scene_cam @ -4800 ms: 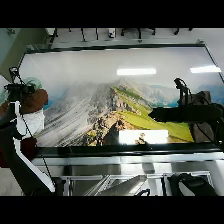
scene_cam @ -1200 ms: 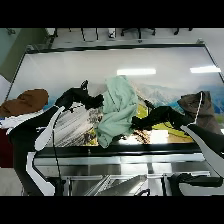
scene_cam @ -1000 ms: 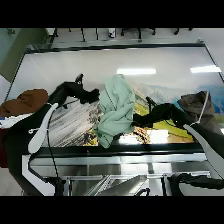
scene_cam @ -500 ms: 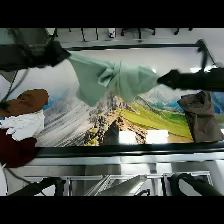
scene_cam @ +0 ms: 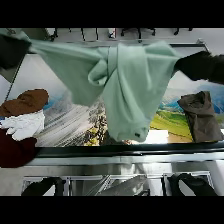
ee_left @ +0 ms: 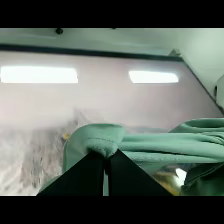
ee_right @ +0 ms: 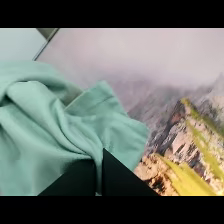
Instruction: Fold the shirts.
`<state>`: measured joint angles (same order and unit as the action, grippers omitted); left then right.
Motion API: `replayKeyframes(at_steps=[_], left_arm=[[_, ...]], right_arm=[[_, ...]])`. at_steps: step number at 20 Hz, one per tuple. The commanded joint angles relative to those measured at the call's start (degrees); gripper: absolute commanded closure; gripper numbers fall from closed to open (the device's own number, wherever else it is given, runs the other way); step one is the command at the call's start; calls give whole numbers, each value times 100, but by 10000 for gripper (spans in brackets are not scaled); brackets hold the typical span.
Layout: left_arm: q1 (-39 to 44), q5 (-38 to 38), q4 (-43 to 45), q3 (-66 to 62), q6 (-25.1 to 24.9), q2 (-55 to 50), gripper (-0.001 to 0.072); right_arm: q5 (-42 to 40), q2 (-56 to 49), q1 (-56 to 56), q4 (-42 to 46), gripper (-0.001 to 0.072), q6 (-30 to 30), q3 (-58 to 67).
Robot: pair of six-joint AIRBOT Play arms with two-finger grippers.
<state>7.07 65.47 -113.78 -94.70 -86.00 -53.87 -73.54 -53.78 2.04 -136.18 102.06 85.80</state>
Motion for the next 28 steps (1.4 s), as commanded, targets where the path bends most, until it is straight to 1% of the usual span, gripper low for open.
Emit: replayKeyframes(at_steps=[1,4,7,9,10,11,12,13,14,16,18,19,20,21,22,23,24,26,28], left_arm=[[634,-382,-127,1720,15,321,695],[1104,-859,-129,3346,55,251,695],[1381,-1451,-127,4540,52,-90,695],[1508,-1821,-133,4959,52,-505,695],[1552,-1875,-144,5042,50,-719,695],[1589,-1858,-142,5051,50,-944,695],[1587,-1816,-146,4996,48,-1143,694],[1587,-1753,-146,4889,46,-1327,695],[1585,-1727,-146,4774,-7,-1471,695],[1585,-1727,-138,4511,-17,-1644,695],[1585,-1725,-133,4223,-140,-1768,694],[1587,-1711,-140,4127,-149,-1801,695],[1587,-1683,-142,4050,-188,-1818,694],[1587,-1690,-133,4024,-260,-1816,695],[1587,-1696,-138,4024,-267,-1816,695],[1587,-1674,-129,4026,-269,-1816,695],[1587,-1635,-131,4026,-271,-1814,694],[1587,-1576,-138,4026,-271,-1816,695],[1587,-1576,-138,4026,-271,-1816,694]], right_arm=[[-87,-105,-964,-52,690,4,-883],[175,-391,-1412,11,689,48,-2304],[848,-835,-1471,35,690,168,-3506],[1322,-1331,-1462,278,688,170,-3722],[1493,-1563,-1425,385,682,168,-3668],[1561,-1773,-1305,420,609,168,-3510],[1491,-1915,-1097,424,367,144,-3261],[1261,-1978,-800,422,191,26,-2942],[890,-1956,-452,417,190,-118,-2612],[48,-1742,197,420,190,-192,-2194],[-564,-1235,577,621,193,-334,-2470],[-667,-890,557,767,193,-457,-2900],[-577,-457,417,743,193,-564,-3591],[-284,-76,199,632,195,-649,-4323],[201,267,-109,374,239,-680,-5141],[702,466,-420,55,312,-680,-5845],[1110,509,-678,-160,332,-693,-6325],[1725,339,-1139,-280,330,-831,-6787],[2170,48,-1517,-363,329,-894,-6776]])
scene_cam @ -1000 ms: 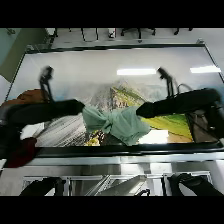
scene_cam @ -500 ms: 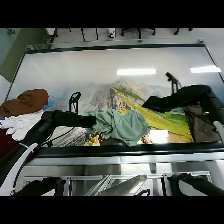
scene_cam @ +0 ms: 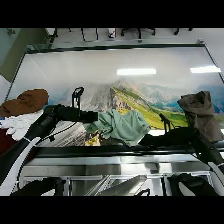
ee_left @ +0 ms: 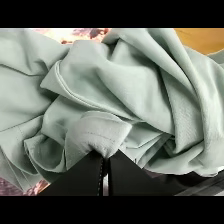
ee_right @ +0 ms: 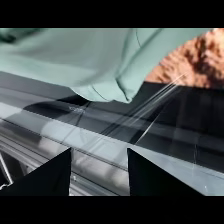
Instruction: Fold the shirts.
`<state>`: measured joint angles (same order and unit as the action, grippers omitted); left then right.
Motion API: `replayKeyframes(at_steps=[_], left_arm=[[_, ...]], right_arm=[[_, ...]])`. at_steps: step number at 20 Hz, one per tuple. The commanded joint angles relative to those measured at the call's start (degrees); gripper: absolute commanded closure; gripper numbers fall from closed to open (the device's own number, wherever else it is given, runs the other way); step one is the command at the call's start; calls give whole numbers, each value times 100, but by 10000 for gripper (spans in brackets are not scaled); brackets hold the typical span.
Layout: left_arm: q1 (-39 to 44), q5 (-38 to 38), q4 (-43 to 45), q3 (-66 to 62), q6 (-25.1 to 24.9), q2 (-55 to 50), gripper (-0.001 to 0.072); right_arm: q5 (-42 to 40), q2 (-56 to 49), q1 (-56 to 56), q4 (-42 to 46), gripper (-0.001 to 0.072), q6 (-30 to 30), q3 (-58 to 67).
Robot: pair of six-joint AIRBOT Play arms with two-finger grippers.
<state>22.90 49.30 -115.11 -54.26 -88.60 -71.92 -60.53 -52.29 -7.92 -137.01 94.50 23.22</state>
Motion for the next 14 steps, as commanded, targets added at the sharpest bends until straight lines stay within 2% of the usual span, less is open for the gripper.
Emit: replayKeyframes(at_steps=[1,11,12,13,14], left_arm=[[4,63,-9,-17,-11,-9,694],[4,90,-9,-17,-9,-9,695],[4,109,-9,-17,-9,-9,694],[4,146,-4,-17,-11,-9,695],[4,186,9,-17,-11,-9,695]], right_arm=[[1191,-273,-691,-334,329,-160,-483],[1930,-1934,-1357,-533,332,-155,520],[1945,-2037,-1373,-533,427,-153,640],[1943,-2094,-1373,-531,635,-136,743],[1917,-2079,-1373,-529,689,-96,822]])
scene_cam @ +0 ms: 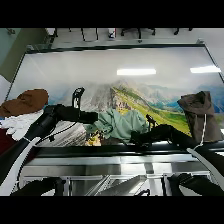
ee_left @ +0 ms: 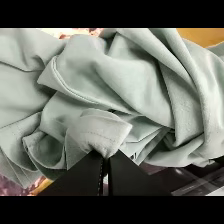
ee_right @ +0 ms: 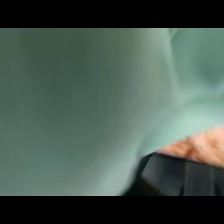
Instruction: Fold the shirts.
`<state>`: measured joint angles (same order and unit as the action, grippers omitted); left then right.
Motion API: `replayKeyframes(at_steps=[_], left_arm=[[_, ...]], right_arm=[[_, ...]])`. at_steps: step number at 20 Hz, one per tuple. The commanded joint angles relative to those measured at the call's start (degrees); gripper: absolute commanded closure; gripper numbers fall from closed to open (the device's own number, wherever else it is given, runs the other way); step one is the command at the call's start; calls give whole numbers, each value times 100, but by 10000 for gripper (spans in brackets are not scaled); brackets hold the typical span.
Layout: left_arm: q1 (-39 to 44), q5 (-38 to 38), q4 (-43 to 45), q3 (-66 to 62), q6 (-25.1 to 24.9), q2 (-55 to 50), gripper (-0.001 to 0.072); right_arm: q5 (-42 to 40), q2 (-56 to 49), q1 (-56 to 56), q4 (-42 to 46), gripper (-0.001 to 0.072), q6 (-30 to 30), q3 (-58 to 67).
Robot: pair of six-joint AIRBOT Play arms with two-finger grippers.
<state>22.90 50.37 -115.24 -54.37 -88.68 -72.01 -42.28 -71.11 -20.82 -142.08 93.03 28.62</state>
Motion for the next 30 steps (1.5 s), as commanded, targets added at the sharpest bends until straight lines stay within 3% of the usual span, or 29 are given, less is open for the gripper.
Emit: replayKeyframes(at_steps=[1,5,8,10,15,18,21,30], left_arm=[[4,111,26,-7,-13,0,695],[-9,372,236,-4,-83,-2,695],[-9,796,680,-2,-31,-2,695],[-9,1021,933,13,31,-2,694],[-11,1322,1093,13,37,2,694],[-26,1425,1231,11,131,2,694],[-120,1696,1233,11,131,4,695],[-592,2435,1683,98,225,177,695]], right_arm=[[-33,-136,-81,-24,689,149,385],[-1145,831,105,-28,690,162,1255],[-1451,1558,1283,28,689,168,2498],[-1379,1569,2481,103,689,164,3117],[-1270,640,4730,107,688,118,3215],[-1419,-188,5058,278,688,127,3215],[-1473,-813,5060,238,688,629,3217],[-1670,-590,5189,262,689,986,3220]])
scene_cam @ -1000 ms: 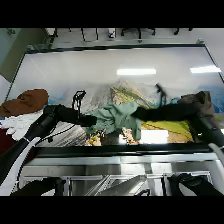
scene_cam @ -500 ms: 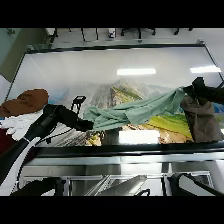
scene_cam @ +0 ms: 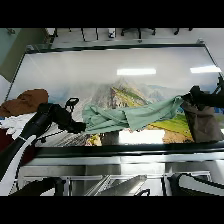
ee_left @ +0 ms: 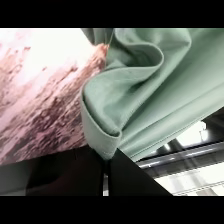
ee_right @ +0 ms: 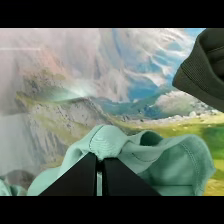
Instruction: Fold the shirts.
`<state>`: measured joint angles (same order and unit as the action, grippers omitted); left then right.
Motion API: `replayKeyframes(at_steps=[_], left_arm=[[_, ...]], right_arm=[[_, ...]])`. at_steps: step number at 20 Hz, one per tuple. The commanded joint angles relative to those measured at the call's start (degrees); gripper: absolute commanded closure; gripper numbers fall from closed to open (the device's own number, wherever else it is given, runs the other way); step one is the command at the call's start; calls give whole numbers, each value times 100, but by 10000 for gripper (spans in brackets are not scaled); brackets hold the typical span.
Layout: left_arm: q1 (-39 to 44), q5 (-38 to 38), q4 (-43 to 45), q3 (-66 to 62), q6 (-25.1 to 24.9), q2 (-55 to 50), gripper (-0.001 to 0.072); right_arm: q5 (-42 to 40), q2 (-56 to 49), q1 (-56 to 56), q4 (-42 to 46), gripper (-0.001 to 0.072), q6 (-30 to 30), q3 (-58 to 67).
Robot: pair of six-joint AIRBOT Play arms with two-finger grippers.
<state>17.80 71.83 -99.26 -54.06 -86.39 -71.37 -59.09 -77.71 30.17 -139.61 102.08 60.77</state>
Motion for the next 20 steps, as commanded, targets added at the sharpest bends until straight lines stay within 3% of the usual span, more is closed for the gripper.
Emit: replayKeyframes(at_steps=[1,4,7,12,13,14,15,17,20], left_arm=[[-94,289,151,243,-9,280,694],[-192,382,702,1054,146,874,694],[-715,179,680,1672,146,1471,695],[-1692,-645,-341,1982,20,2380,695],[-1720,-811,-496,2009,-13,2524,695],[-1718,-953,-551,2024,-13,2645,695],[-1703,-1027,-546,2022,-13,2732,694],[-1700,-1088,-553,2020,-13,2802,694],[-1694,-1102,-553,2022,-151,2616,694]], right_arm=[[7,68,162,17,689,79,2],[101,66,382,33,689,-184,4],[286,48,400,-35,687,-256,2],[-192,-11,243,-26,686,133,2],[-409,-9,210,-28,577,144,2],[-656,-2,210,-35,335,94,2],[-933,24,223,-31,300,-9,2],[-1469,138,350,46,301,-79,0],[-2000,605,299,1056,329,-601,-535]])
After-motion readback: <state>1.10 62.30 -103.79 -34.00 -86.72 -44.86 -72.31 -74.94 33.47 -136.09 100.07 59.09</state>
